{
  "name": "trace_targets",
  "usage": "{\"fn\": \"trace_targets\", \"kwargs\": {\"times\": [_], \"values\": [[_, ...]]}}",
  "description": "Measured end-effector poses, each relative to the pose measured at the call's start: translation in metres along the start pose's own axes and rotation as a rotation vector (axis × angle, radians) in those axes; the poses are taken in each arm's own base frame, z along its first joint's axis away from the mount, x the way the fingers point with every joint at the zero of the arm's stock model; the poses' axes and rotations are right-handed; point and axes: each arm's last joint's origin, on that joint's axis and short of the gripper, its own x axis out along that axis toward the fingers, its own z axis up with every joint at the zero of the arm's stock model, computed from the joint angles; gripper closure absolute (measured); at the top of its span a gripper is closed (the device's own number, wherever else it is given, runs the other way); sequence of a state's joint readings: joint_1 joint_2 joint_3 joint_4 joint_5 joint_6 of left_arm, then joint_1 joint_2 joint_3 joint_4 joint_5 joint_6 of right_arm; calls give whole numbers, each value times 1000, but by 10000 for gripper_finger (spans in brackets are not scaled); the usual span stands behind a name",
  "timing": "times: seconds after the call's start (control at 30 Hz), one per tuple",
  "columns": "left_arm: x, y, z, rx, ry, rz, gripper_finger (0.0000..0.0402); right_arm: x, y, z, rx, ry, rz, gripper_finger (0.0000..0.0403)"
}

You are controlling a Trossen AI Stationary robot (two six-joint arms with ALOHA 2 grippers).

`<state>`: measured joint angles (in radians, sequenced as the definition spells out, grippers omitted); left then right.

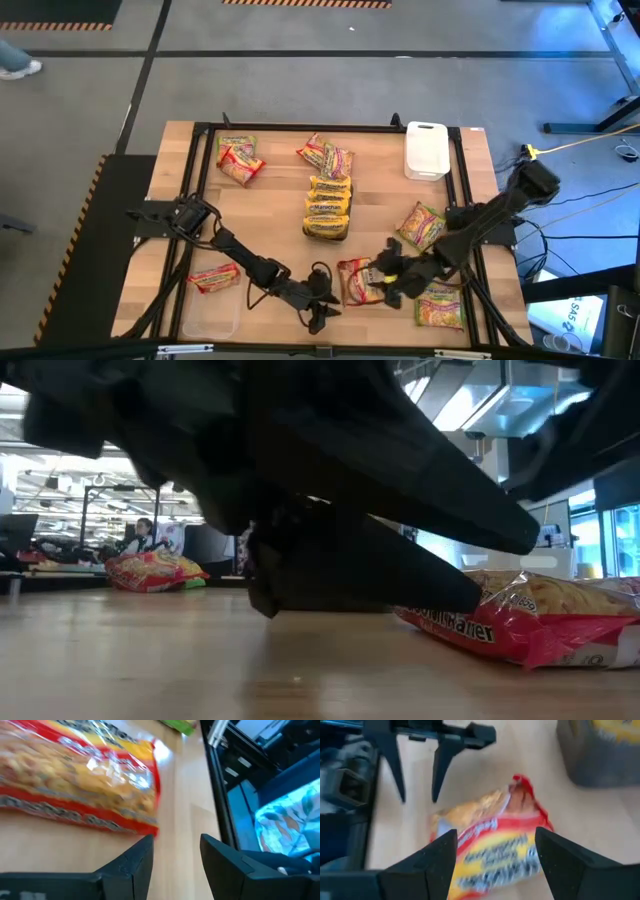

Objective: Sort Maruchan noodles
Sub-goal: Put the red noodle pack into the transparent bin

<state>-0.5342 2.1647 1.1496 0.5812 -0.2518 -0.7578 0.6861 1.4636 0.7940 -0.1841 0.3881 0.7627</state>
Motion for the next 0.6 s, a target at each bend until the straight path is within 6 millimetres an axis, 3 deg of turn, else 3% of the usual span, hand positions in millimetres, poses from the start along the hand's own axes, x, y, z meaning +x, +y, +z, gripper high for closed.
{"fn": "trace_targets", "kwargs": {"times": [0.13,0.37,0.6], "values": [[-1,-2,-2,10,-19,23,247,-15,-6,-18,189,18,42,157],[-1,2,-2,73,-67,122,247,2,-31,-59,544,26,73,157],[-1,4,-1,105,-78,150,247,16,-47,-71,688,-7,87,157]]}}
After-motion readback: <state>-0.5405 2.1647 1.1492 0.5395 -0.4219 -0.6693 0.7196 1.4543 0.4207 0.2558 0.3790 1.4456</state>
